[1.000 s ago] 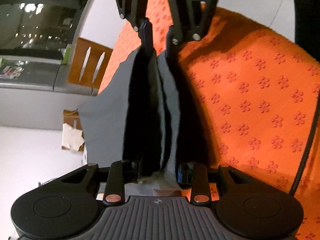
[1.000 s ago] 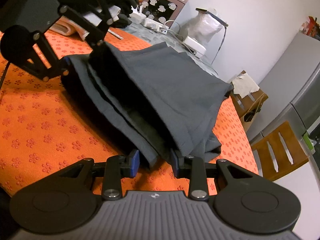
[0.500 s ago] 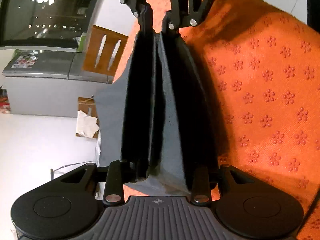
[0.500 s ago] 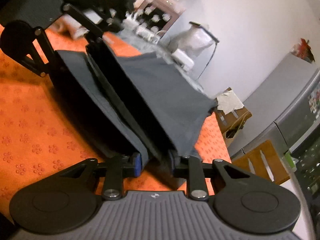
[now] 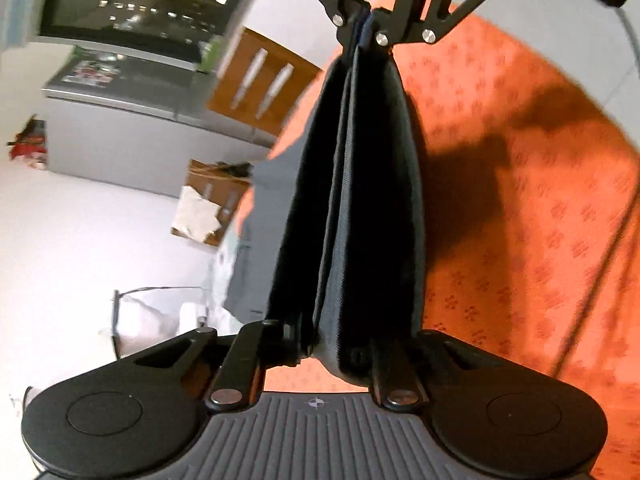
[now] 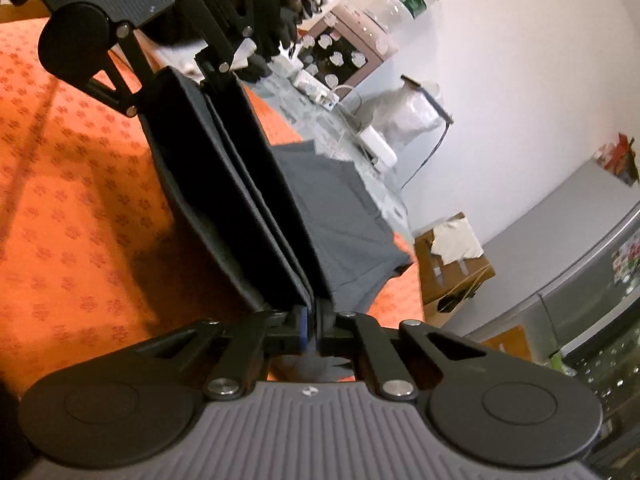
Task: Fold clothes
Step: 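Lift the grey trousers high with both tools, letting them hang open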
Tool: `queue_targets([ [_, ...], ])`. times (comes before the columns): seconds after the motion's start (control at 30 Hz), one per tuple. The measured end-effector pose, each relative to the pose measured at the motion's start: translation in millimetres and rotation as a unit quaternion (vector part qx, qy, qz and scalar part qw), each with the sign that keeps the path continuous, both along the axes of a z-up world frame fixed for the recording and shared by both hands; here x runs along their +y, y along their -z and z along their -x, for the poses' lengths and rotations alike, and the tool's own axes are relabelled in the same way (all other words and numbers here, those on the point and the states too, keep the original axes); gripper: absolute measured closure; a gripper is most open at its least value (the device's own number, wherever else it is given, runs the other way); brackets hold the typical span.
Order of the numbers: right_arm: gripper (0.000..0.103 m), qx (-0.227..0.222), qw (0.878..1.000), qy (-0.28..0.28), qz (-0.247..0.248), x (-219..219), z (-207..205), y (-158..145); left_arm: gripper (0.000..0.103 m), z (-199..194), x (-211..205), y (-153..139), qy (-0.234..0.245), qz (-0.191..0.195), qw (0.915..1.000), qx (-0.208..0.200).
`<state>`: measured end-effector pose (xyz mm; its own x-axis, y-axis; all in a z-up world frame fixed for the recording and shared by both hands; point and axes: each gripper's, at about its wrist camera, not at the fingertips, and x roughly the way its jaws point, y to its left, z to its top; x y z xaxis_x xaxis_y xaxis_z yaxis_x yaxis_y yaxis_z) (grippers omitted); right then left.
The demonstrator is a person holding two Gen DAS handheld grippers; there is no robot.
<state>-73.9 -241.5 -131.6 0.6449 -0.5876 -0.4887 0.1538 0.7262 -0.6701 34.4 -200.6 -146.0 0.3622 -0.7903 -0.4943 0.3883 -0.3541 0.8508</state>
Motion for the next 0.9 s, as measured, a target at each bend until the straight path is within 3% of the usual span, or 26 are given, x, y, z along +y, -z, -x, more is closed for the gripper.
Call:
queue_targets([
  [0.17, 0.099, 0.017, 1.0, -0.008, 0.021, 40, 24, -33, 0.089, 29, 40, -25, 0.004, 0.022, 0.9995, 0.021],
  [0.33, 0.099, 0.034, 0.999, -0.008, 0.016, 87, 52, -49, 0.09, 66, 94, -27, 0.008, 0.018, 0.9991, 0.037],
  [0.7, 0.1, 0.032, 0.999, -0.022, -0.007, 199, 144, -57, 0.093, 180, 203, -32, -0.032, 0.023, 0.9973, 0.062],
  [0.9, 0.1, 0.024, 0.999, -0.03, -0.006, 271, 212, -58, 0.094, 247, 270, -29, -0.041, 0.029, 0.9974, 0.052],
])
